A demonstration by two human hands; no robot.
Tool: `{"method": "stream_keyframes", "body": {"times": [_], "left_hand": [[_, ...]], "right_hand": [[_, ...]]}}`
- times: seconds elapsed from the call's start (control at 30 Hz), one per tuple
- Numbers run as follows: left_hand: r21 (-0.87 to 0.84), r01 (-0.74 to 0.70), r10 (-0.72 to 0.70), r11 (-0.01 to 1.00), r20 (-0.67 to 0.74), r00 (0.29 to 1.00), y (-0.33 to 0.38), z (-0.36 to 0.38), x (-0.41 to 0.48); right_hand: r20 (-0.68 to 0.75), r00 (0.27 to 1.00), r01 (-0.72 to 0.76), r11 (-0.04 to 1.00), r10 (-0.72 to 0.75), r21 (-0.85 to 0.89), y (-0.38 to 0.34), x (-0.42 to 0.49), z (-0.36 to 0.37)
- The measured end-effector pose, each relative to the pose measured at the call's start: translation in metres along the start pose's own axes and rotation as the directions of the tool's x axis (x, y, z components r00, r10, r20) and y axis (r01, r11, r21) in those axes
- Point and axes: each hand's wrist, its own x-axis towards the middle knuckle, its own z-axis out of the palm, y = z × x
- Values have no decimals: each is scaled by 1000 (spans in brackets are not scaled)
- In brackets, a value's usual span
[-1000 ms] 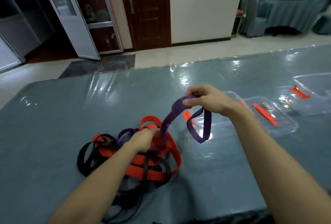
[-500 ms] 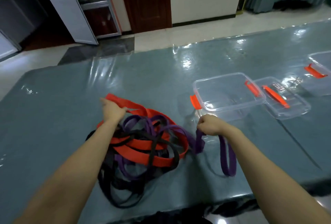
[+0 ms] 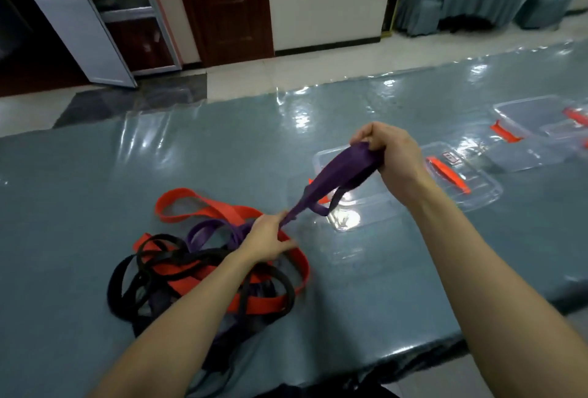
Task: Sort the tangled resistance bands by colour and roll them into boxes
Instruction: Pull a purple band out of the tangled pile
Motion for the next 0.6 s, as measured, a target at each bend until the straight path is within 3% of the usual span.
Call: {"method": "stream_keyframes", "body": {"times": [0.13, 0.23, 0.3, 0.37, 0.43, 0.5, 0.6], "left_hand": [[8, 139, -137, 990, -117, 984, 3, -4, 9], [-10, 116, -114, 993, -276, 954, 22, -41, 20], [-40, 103, -110, 994, -417, 902, 50, -80, 26], [-26, 70, -73, 997, -531, 844, 87, -126, 30], [76, 14, 33, 997, -583, 812, 132, -174, 30], [232, -11, 142, 973, -559, 817, 174, -211, 25], [460, 32, 218, 888, -480, 850, 226, -237, 18]], "right_hand": [[-20, 999, 32, 983, -36, -183, -4, 1, -42], [120, 991, 7, 903, 50, -429, 13, 6, -64], [281, 939, 3, 816, 197, -579, 24, 12, -70], [410, 833, 25, 716, 371, -697, 28, 20, -69], [474, 774, 113, 647, 419, -754, 22, 30, -62], [529, 803, 241, 662, 275, -710, 5, 42, -49], [522, 851, 362, 784, -56, -505, -29, 53, -25]]}}
